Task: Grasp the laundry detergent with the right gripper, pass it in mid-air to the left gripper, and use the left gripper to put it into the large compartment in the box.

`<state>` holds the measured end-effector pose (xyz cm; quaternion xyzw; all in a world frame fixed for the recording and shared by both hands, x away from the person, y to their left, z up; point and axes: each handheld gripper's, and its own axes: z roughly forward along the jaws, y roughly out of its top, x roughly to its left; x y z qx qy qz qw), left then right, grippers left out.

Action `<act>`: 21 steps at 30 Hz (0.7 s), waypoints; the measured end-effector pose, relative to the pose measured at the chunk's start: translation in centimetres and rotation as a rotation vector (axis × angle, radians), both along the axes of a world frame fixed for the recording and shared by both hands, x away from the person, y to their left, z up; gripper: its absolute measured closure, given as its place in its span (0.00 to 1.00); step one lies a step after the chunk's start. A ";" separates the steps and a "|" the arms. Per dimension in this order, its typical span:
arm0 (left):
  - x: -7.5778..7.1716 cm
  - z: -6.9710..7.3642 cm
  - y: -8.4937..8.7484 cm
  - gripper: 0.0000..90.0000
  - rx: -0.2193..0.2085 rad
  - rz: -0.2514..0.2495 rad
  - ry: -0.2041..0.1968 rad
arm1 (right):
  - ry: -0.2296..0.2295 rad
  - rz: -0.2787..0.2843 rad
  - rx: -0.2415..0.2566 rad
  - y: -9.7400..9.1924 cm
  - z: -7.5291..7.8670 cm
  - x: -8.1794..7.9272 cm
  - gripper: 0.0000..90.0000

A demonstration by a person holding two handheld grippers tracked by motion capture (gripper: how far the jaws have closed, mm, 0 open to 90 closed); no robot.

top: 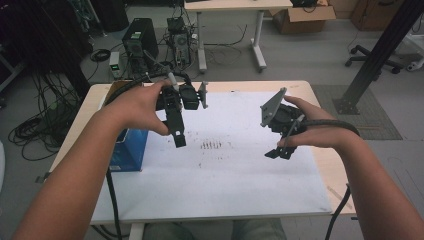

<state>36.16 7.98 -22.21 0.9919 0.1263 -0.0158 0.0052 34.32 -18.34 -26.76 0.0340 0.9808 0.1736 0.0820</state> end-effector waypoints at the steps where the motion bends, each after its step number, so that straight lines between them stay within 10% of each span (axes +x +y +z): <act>1: 0.0 -0.2 -0.2 0.00 -0.002 -0.012 0.003 | 0.004 0.001 -0.003 0.0 0.0 0.1 0.04; 21: 0.6 -2.9 -3.2 0.00 0.043 -0.106 0.020 | 0.052 0.028 -0.056 1.1 -2.4 2.2 0.04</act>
